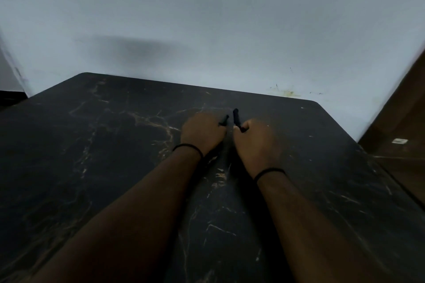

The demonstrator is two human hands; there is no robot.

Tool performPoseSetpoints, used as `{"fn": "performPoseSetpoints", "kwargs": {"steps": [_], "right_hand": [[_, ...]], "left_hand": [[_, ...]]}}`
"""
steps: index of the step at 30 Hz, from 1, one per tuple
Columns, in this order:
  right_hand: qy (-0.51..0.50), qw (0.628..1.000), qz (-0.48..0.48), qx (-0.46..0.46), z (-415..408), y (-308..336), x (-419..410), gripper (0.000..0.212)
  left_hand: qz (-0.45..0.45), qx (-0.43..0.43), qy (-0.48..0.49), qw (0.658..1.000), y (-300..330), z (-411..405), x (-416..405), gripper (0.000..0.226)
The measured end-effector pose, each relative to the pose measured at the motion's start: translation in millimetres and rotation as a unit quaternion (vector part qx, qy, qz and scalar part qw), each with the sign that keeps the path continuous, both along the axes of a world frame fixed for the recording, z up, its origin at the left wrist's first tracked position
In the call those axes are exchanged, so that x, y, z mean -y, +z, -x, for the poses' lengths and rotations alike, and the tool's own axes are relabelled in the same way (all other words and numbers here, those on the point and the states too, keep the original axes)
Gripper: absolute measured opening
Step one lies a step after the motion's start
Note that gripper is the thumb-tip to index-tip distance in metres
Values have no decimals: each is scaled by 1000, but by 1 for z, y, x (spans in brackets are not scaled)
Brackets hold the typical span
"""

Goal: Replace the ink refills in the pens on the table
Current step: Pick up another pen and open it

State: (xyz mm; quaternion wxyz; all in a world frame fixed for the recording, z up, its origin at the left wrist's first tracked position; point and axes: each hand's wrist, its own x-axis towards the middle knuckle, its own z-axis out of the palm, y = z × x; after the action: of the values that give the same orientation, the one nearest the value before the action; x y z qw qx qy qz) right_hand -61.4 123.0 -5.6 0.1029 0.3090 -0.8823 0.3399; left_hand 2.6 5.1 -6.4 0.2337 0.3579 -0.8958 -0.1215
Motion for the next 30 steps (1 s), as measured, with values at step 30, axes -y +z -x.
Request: {"fn": "performPoseSetpoints", "kwargs": {"steps": [30], "right_hand": [[2, 979, 201, 23, 5, 3, 5, 24]], "left_hand": [[-195, -329, -41, 923, 5, -11, -1, 19]]}}
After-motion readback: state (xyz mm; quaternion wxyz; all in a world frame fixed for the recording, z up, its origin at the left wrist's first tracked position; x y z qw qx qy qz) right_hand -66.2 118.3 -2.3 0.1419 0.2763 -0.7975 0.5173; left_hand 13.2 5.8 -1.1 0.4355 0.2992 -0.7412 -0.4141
